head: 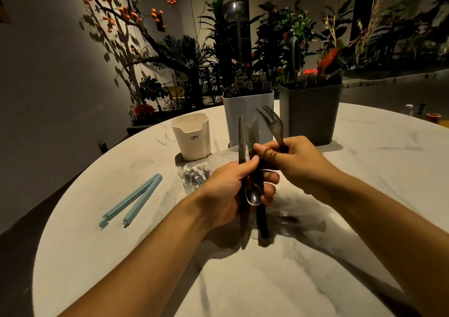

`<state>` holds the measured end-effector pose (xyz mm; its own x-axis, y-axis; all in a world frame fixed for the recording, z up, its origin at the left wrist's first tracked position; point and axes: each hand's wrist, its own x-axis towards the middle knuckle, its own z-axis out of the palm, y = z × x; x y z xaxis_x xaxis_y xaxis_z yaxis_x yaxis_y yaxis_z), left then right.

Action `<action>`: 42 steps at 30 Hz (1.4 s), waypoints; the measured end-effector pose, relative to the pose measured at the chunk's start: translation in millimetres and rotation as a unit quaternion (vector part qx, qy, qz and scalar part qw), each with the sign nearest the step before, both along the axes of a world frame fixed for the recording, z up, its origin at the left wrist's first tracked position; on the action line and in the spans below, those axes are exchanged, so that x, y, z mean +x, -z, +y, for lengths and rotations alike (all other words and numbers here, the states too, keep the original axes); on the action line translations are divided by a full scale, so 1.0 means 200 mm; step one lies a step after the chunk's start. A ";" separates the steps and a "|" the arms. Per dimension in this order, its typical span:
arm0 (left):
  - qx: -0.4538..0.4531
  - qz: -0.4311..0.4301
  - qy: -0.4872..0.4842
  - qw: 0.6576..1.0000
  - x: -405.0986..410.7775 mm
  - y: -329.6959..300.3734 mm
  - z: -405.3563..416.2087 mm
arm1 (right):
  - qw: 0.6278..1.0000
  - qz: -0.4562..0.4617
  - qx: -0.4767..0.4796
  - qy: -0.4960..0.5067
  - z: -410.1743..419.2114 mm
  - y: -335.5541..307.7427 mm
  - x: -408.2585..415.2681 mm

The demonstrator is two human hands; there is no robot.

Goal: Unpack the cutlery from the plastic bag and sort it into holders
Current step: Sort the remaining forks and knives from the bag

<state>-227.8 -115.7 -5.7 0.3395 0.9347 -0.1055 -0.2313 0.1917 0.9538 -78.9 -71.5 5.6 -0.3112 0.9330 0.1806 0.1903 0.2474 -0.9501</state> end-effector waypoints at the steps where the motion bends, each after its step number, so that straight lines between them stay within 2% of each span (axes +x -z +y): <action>1: -0.008 -0.019 0.006 1.000 0.00 0.00 0.00 | 1.000 -0.001 -0.011 0.002 -0.01 0.00 0.00; 4: -0.020 -0.042 0.023 0.999 -0.01 0.00 0.00 | 0.999 0.024 -0.006 0.022 0.00 -0.01 -0.01; 9: -0.015 0.056 0.120 0.991 -0.02 0.01 -0.02 | 0.993 0.100 -0.055 0.043 0.00 -0.04 0.02; 13: 0.001 0.076 0.171 0.982 -0.05 0.01 -0.01 | 0.980 0.169 -0.104 0.019 0.00 -0.07 0.05; 16: 0.012 0.105 0.193 0.976 -0.07 0.02 -0.02 | 0.966 0.230 -0.108 0.047 0.02 -0.08 0.09; 19: 0.011 0.089 0.162 0.983 -0.08 0.00 0.00 | 0.950 0.289 -0.099 0.061 0.03 -0.08 0.10; 22: 0.010 0.112 0.127 0.985 -0.10 -0.01 0.01 | 0.930 0.339 -0.102 0.100 0.03 -0.09 0.10; 25: 0.000 0.131 0.085 0.988 -0.13 -0.02 0.02 | 0.927 0.330 -0.090 0.155 0.03 -0.10 0.09; 28: -0.005 0.142 0.084 0.986 -0.16 -0.03 0.02 | 0.908 0.342 -0.080 0.229 0.05 -0.11 0.10; 31: -0.008 0.075 0.033 0.997 -0.16 -0.03 0.02 | 0.889 0.351 -0.090 0.279 0.05 -0.13 0.13; 33: -0.005 -0.017 -0.054 0.998 -0.13 -0.02 0.04 | 0.902 0.360 -0.103 0.213 0.03 -0.12 0.12; 35: 0.017 -0.083 -0.134 0.987 -0.11 -0.01 0.07 | 0.936 0.307 -0.107 0.133 0.00 -0.09 0.08; 37: 0.047 -0.108 -0.194 0.974 -0.10 -0.01 0.08 | 0.969 0.205 -0.116 0.072 -0.02 -0.07 0.04; 42: 0.077 -0.097 -0.247 0.961 -0.11 0.00 0.08 | 0.991 -0.005 -0.135 -0.018 -0.07 -0.05 -0.02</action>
<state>-250.6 -100.7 -5.3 -0.1500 0.9865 0.0665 -0.4339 -0.1261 0.8921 -83.4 -84.6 15.4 -0.3456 0.9352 -0.0768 0.1957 -0.0082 -0.9806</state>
